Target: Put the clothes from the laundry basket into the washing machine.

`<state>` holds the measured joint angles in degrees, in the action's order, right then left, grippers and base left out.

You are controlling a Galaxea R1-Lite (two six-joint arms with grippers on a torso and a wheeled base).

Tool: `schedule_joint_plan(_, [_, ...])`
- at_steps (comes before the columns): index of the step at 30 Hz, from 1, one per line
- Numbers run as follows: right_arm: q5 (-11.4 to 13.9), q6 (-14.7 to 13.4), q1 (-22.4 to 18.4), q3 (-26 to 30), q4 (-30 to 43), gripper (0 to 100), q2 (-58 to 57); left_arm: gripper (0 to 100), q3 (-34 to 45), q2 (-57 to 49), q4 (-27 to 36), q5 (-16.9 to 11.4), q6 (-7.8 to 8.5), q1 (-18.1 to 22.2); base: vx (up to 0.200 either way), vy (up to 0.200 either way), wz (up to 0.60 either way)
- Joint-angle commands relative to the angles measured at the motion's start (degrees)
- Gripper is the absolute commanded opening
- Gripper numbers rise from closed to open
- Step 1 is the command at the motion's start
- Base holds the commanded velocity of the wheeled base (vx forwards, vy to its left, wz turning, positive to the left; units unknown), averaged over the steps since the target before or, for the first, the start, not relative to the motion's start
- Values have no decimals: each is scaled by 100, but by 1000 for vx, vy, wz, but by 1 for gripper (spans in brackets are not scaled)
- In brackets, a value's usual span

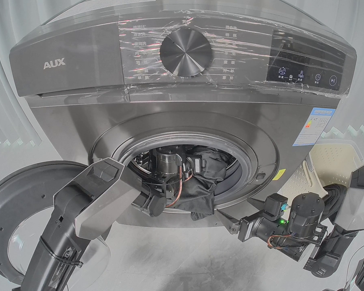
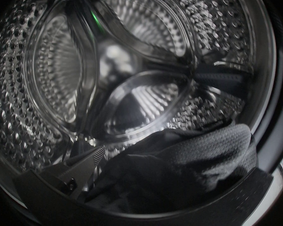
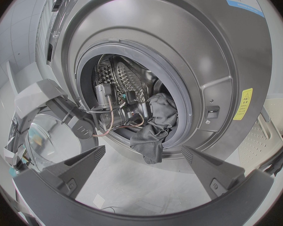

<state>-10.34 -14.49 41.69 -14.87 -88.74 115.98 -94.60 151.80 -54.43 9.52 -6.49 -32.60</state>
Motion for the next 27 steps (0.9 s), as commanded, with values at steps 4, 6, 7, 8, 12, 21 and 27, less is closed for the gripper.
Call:
schedule_joint_plan(4, [5, -10, 6, -33, -3, 100, 65, 100, 1664, -994, 196, -390, 42, -186, 0, 0, 0])
schedule_joint_plan(6, [-3, -10, 6, -33, -3, 100, 65, 100, 1857, -977, 126, -416, 51, -291, 0, 0, 0])
schedule_joint_plan(7, [-3, -10, 6, -33, -3, 100, 65, 100, 1910, -968, 126, -451, 51, -300, 0, 0, 0])
schedule_joint_plan(8, [-3, -10, 6, -33, -3, 100, 65, 100, 1910, -968, 126, -451, 51, -300, 0, 0, 0])
schedule_joint_plan(12, [-3, -10, 6, -33, -3, 100, 65, 100, 1998, -889, 99, -513, 60, -344, 0, 0, 0])
schedule_joint_plan(21, [5, -10, 14, -51, -3, 100, 65, 100, 1963, -564, 29, -504, 288, -326, 0, 0, 0])
schedule_joint_plan(27, [-3, -10, 14, -51, -3, 100, 65, 0, 1567, -335, -24, -425, 279, -335, 0, 0, 0])
